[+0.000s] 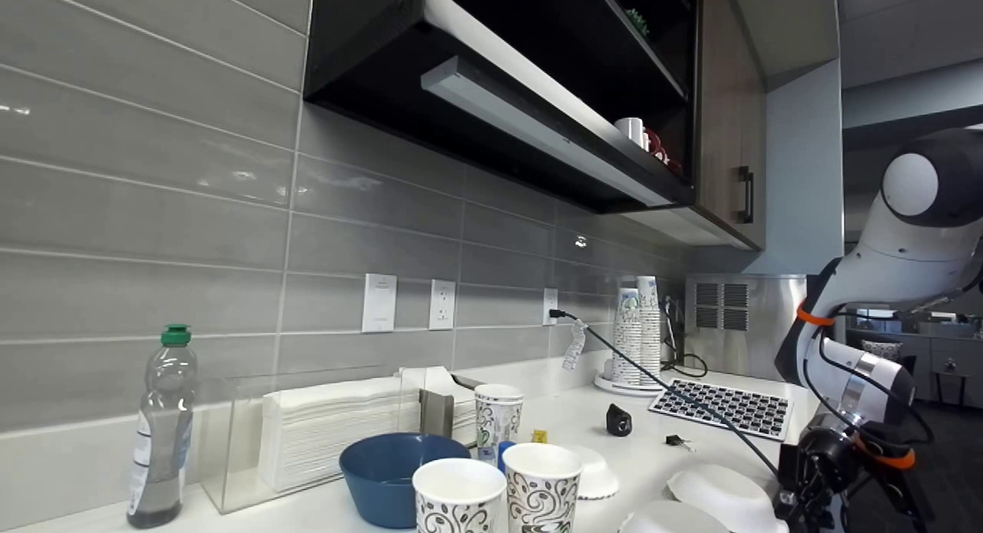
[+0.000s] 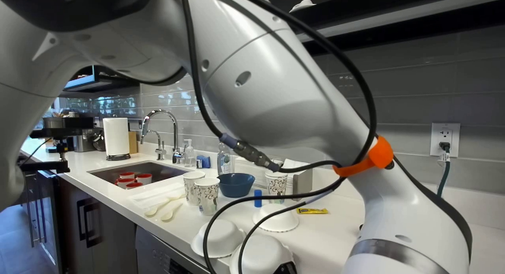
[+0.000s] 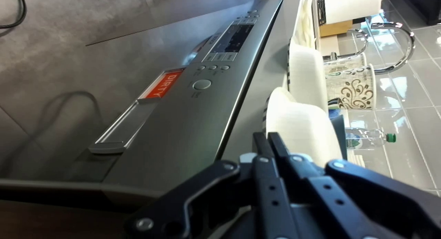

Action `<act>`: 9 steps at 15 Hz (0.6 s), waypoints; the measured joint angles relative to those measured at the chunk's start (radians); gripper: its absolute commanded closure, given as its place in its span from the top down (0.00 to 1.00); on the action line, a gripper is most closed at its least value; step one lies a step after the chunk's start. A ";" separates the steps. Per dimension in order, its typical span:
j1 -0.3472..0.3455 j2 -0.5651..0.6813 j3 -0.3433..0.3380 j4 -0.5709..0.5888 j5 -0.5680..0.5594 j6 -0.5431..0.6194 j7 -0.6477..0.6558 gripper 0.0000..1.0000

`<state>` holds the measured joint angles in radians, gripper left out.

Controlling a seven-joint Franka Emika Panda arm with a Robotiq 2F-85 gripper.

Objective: Stack up the white bowls on the counter

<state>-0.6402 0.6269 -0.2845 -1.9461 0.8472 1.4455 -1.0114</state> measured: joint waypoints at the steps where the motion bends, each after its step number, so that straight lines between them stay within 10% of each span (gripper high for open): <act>1: 0.000 0.000 0.000 0.000 0.000 0.000 0.000 0.00; 9: -0.010 0.001 0.004 0.004 0.007 -0.013 -0.019 0.00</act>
<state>-0.6506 0.6281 -0.2801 -1.9425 0.8537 1.4327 -1.0302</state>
